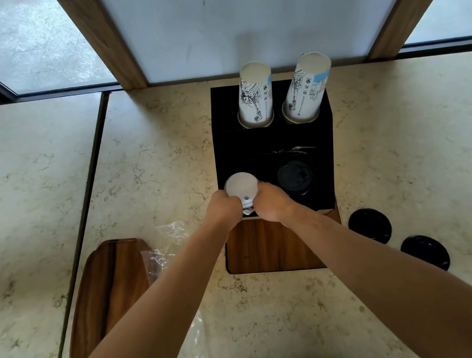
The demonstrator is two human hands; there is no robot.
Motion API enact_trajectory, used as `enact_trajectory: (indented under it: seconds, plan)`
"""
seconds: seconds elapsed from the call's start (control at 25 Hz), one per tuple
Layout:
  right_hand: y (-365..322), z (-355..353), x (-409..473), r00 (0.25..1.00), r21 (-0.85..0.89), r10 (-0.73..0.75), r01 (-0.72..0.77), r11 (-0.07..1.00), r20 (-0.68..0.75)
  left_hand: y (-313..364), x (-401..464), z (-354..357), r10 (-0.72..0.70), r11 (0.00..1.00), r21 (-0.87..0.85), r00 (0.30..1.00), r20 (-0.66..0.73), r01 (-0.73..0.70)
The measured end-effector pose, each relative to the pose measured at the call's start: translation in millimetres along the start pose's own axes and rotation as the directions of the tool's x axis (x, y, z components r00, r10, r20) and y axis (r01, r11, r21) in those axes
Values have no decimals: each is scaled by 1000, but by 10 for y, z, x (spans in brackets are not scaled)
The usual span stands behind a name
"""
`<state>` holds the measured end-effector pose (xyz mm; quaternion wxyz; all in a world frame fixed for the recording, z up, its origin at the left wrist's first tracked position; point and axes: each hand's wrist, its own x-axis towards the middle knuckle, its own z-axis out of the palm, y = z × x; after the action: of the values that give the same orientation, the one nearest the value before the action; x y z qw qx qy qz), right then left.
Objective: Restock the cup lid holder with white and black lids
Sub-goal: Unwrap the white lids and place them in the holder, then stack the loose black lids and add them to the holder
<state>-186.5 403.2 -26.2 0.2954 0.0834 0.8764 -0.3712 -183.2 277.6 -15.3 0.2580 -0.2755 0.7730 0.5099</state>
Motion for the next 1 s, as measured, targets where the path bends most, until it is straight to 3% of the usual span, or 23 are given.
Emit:
enact_trajectory:
  seconds: [0.16, 0.32, 0.56, 1.0]
  plan:
    - [17, -4, -12, 999, -29, -38, 38, 999, -11, -139, -9, -58, 120, 985, 123, 993, -6, -118]
    - [34, -28, -83, 994, -50, -93, 90, 995, -63, -250, -29, -107, 200, 979, 53, 979, -33, -198]
    - [116, -25, -343, 927, -81, -239, 225, 971, -290, -295, -71, -197, 211, 977, 5, 976, -55, -211]
    - [411, 130, -966, 947, -113, -194, 171, 979, -257, -603, -490, -276, 319, 922, 230, 948, 6, -311]
